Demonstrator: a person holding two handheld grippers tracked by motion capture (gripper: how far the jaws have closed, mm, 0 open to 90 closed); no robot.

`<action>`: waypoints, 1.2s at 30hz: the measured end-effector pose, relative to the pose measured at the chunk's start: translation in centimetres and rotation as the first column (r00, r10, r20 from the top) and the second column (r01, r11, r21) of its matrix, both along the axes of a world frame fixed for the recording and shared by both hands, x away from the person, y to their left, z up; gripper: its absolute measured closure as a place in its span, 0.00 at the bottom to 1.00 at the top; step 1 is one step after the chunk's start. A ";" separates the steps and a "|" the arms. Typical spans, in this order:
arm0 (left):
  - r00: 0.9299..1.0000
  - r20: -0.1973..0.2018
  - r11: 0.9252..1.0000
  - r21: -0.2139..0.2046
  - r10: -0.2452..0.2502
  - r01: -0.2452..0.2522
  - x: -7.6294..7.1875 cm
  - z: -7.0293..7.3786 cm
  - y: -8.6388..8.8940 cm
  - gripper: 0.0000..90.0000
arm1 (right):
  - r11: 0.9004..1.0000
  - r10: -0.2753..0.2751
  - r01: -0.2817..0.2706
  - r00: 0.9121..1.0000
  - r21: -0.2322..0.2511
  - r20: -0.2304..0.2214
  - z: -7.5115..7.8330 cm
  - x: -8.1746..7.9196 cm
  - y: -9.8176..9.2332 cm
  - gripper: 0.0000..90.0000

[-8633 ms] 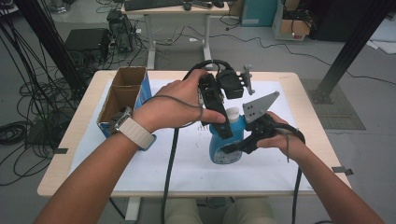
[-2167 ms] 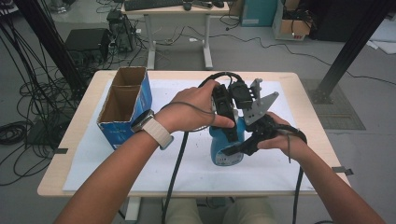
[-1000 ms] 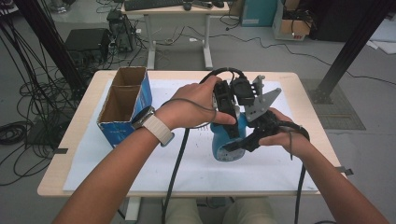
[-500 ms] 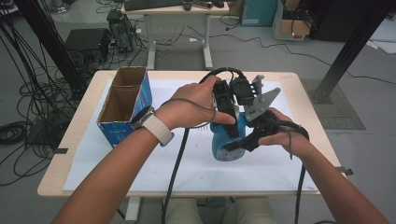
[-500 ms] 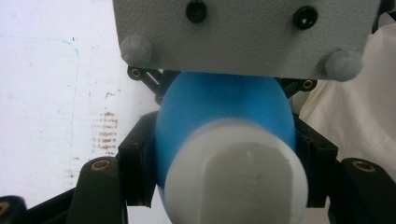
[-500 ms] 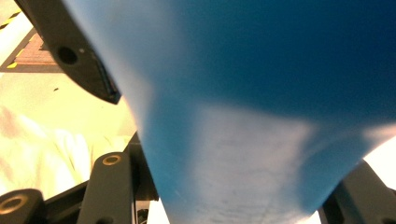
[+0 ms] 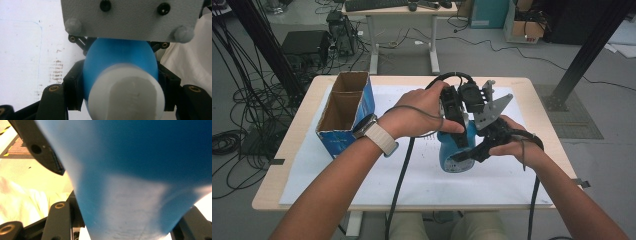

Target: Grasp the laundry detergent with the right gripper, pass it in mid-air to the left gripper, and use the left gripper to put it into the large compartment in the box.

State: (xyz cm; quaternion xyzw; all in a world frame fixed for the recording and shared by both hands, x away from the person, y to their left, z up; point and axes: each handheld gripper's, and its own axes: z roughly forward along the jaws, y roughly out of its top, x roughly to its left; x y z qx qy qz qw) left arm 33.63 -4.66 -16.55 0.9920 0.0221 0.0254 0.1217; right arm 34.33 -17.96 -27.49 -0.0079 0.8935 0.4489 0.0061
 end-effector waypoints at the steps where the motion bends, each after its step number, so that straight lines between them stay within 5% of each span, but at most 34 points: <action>1: 1.000 0.000 1.000 -0.001 0.000 0.000 0.0 0.0 0.0 0.42 | 1.000 0.001 -0.001 1.000 0.000 0.000 0.0 0.0 0.0 0.48; 36: 1.000 -0.003 1.000 0.000 0.000 0.000 0.0 -0.1 0.1 0.42 | 1.000 0.003 -0.003 1.000 -0.003 -0.001 0.0 0.0 0.1 0.48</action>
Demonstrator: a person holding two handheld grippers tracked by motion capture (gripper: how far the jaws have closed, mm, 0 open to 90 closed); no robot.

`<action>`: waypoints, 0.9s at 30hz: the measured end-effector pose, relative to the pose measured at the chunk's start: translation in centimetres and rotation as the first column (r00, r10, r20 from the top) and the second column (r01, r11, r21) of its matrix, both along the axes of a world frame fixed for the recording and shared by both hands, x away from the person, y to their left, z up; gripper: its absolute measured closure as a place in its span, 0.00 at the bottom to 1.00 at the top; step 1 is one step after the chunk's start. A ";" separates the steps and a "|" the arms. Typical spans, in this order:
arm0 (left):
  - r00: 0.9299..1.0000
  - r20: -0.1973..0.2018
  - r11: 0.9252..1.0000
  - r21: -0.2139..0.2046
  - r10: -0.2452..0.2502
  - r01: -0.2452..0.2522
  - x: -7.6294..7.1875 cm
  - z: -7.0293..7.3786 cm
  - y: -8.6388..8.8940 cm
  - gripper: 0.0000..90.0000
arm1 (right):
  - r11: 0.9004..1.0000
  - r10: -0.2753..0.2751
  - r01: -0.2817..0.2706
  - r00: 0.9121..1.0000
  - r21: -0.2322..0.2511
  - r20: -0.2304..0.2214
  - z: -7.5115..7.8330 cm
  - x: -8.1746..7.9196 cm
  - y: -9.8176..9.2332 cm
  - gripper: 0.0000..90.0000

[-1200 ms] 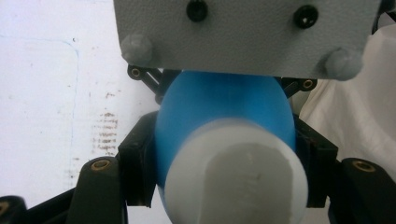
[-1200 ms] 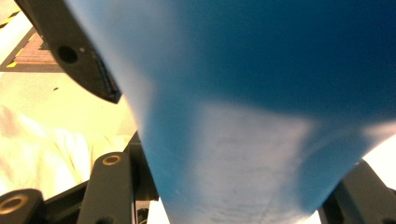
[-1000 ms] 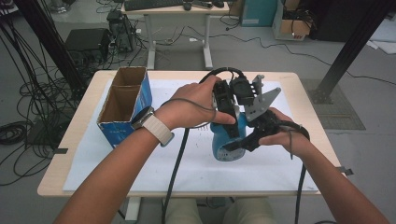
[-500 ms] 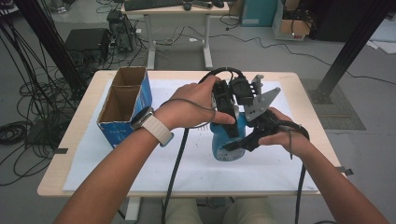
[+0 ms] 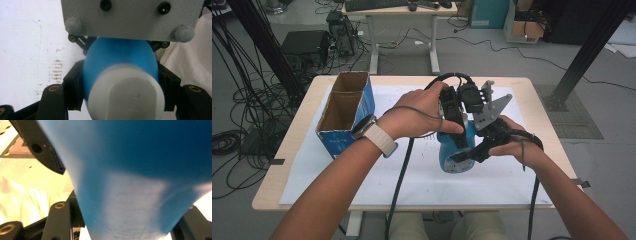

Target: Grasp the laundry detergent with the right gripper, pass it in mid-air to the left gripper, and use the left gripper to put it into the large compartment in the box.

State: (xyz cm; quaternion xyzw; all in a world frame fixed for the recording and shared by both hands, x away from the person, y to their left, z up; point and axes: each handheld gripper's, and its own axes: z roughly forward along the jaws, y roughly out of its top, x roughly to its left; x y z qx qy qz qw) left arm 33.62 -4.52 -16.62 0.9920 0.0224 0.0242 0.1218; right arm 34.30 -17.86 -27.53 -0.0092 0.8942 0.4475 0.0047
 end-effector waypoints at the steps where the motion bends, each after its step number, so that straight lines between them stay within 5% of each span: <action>1: 1.000 0.000 1.000 0.000 0.000 0.000 0.0 0.0 0.0 0.42 | 1.000 0.001 -0.001 1.000 0.000 -0.001 0.0 0.0 0.0 0.48; 27: 1.000 -0.004 1.000 0.009 -0.004 0.004 0.1 -0.1 -0.1 0.42 | 1.000 -0.002 0.002 1.000 0.007 -0.001 -0.1 0.0 -0.1 0.47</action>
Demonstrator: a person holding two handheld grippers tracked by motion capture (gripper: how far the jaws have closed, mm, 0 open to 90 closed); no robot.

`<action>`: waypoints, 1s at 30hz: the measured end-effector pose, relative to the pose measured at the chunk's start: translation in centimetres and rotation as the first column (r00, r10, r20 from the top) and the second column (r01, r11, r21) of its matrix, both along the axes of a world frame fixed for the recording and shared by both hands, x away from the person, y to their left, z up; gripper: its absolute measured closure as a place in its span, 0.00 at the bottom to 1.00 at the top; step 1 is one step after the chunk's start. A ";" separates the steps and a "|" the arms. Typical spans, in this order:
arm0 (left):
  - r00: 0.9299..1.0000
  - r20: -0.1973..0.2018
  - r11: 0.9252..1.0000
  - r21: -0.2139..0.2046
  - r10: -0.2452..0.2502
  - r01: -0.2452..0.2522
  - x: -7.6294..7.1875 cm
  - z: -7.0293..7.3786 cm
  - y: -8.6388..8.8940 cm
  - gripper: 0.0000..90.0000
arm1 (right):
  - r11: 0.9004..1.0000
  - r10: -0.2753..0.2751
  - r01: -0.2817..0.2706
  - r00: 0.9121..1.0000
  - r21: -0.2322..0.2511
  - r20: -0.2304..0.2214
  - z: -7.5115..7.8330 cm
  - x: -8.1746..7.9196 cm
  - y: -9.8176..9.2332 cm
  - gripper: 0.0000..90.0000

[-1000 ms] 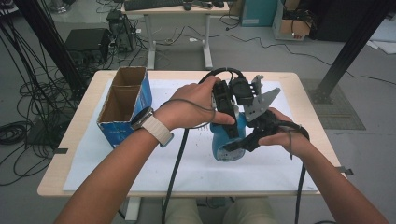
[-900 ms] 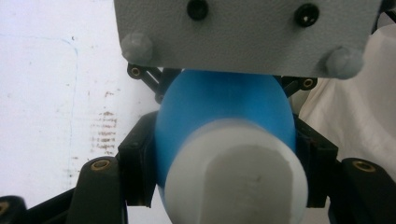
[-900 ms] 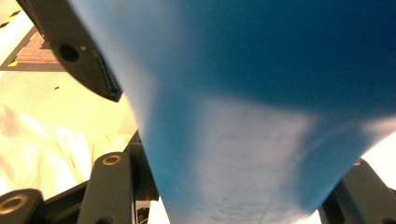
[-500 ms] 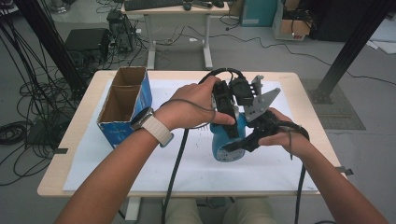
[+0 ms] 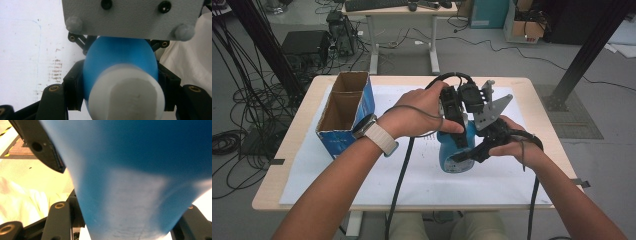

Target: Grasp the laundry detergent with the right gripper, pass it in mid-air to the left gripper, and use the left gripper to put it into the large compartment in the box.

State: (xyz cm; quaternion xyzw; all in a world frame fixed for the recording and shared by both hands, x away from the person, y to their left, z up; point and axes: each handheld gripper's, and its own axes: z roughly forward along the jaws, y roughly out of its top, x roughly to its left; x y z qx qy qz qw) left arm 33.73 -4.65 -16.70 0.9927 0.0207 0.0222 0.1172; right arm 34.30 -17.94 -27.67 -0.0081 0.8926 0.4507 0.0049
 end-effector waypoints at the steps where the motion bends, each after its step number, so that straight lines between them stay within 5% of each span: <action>1: 1.000 0.002 1.000 -0.003 0.001 -0.001 0.0 0.0 0.0 0.42 | 1.000 -0.003 0.003 1.000 0.001 0.003 -0.1 0.0 0.0 0.47; 12: 1.000 -0.013 1.000 0.005 0.000 0.000 0.3 -0.5 -0.2 0.42 | 1.000 0.018 -0.018 1.000 0.019 -0.006 -0.8 0.3 0.0 0.46; 15: 1.000 -0.016 1.000 0.017 0.005 -0.004 0.6 -0.7 -0.2 0.42 | 1.000 0.017 -0.017 1.000 0.019 -0.012 -1.3 0.2 0.0 0.21; 16: 1.000 -0.018 1.000 0.014 0.023 -0.023 0.6 -0.9 -0.1 0.42 | 1.000 -0.001 0.001 0.999 0.006 -0.049 -1.5 0.2 -0.1 0.15; 19: 0.999 -0.014 0.999 0.029 0.034 -0.034 0.9 -1.0 0.1 0.42 | 0.999 -0.042 0.043 0.992 0.007 -0.116 -1.8 0.3 -1.1 0.08; 22: 0.999 -0.017 0.999 0.034 0.043 -0.042 1.0 -1.2 0.4 0.42 | 0.998 -0.063 0.063 0.990 -0.001 -0.129 -1.9 0.5 -2.1 0.08; 27: 0.998 -0.017 0.998 0.031 0.062 -0.061 1.2 -1.3 0.9 0.42 | 0.988 -0.137 0.131 0.988 -0.087 -0.065 -2.2 0.8 -3.7 0.06; 30: 0.996 -0.010 0.996 0.017 0.090 -0.090 1.4 -1.0 1.3 0.42 | 0.973 -0.164 0.163 0.987 -0.163 0.007 -2.4 1.3 -4.6 0.06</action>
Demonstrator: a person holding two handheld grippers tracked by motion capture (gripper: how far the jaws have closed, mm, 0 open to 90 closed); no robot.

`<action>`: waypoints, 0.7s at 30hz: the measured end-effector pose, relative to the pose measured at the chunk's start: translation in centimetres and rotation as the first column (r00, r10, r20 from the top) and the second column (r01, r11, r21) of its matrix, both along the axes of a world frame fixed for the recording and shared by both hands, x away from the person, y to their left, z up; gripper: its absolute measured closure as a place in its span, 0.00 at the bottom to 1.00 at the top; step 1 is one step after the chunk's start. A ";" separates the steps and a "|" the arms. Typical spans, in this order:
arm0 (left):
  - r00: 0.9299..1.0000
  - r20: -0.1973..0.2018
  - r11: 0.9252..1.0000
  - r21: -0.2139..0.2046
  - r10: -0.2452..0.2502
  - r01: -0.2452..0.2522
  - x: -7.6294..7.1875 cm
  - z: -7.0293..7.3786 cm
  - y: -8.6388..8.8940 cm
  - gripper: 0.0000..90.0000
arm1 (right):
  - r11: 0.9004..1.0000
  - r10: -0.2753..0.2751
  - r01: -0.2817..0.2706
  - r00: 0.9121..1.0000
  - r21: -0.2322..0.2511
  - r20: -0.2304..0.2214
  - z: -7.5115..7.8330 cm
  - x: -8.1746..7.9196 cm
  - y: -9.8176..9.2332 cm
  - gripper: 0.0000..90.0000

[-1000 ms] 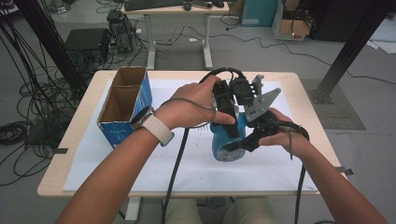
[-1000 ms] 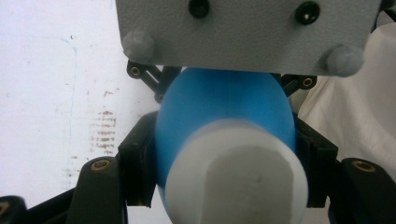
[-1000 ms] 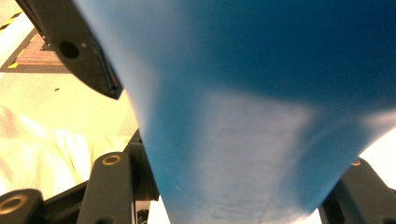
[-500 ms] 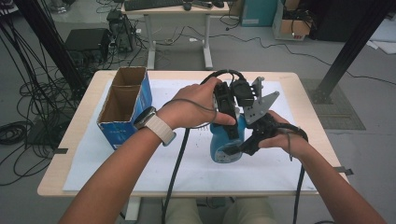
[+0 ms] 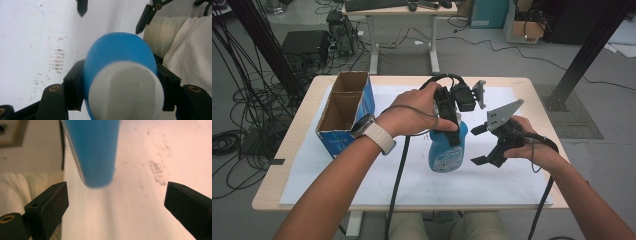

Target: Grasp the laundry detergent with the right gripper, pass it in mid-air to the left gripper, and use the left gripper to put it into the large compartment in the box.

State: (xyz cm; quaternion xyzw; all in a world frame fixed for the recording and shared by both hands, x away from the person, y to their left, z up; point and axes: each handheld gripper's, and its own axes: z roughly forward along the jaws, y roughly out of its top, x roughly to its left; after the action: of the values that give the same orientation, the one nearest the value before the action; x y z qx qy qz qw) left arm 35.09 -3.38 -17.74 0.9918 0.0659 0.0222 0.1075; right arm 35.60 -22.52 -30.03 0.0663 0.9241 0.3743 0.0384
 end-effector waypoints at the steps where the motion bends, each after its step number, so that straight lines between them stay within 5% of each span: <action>1: 1.000 0.003 1.000 0.001 0.012 -0.012 0.1 0.2 0.2 0.42 | 1.000 -0.008 0.008 1.000 -0.015 0.008 0.0 0.1 -0.2 0.06; 5: 0.999 0.027 0.999 0.010 0.041 -0.042 0.1 1.0 0.5 0.42 | 0.996 0.031 -0.026 0.998 -0.089 0.056 0.5 0.7 -1.4 0.07; 12: 0.990 0.051 0.992 0.006 0.129 -0.129 0.7 3.1 1.5 0.42 | 0.983 -0.045 0.057 0.996 -0.175 0.074 1.2 0.8 -3.3 0.08; 21: 0.963 0.086 0.967 -0.020 0.254 -0.253 1.6 6.1 2.4 0.42 | 0.958 -0.101 0.114 0.993 -0.263 0.063 0.9 0.7 -5.8 0.08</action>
State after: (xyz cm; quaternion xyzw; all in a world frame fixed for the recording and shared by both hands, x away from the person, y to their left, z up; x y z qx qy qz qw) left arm 36.67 -0.94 -11.62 0.9728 0.1877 0.0790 0.1107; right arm 36.31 -28.30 -29.12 0.1016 0.9598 0.2458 0.0898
